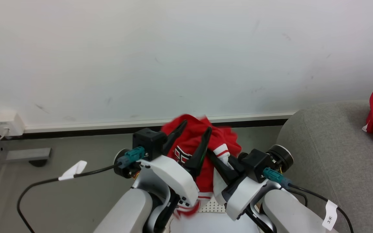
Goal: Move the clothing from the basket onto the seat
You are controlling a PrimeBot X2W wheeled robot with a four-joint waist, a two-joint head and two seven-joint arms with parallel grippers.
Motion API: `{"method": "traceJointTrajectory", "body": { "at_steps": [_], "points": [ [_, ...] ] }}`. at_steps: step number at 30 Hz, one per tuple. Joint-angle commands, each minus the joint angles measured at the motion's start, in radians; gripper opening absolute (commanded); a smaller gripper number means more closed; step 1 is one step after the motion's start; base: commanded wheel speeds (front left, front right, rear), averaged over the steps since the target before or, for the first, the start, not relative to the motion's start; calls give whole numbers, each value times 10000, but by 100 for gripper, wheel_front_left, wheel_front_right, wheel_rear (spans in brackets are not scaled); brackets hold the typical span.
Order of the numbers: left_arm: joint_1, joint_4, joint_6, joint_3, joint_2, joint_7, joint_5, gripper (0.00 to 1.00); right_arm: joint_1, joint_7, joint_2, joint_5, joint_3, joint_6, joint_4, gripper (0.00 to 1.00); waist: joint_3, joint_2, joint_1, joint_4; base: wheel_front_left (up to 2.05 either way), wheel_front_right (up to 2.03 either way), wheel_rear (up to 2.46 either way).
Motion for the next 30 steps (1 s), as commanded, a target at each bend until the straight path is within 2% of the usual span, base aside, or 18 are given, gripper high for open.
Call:
{"method": "traceJointTrajectory", "body": {
  "at_steps": [1,18,24,30],
  "points": [
    [-109,18,36,-10,72,-20,-32,100,-118,6,-16,-2,-58,-22,-16,0,-12,0,-1,-27,0,0,0],
    [-36,-40,166,-48,223,-18,-89,100,3,6,-17,-307,-645,-22,133,0,50,0,-1,-232,0,0,0],
    [25,-98,184,-78,378,38,-31,100,-168,6,-15,-567,-1079,-22,-22,0,204,0,-1,-707,0,0,0],
    [159,-89,211,-121,580,46,52,100,-283,5,-17,-1015,-1757,-22,-159,0,479,0,-1,-1526,0,0,0]
  ]
}}
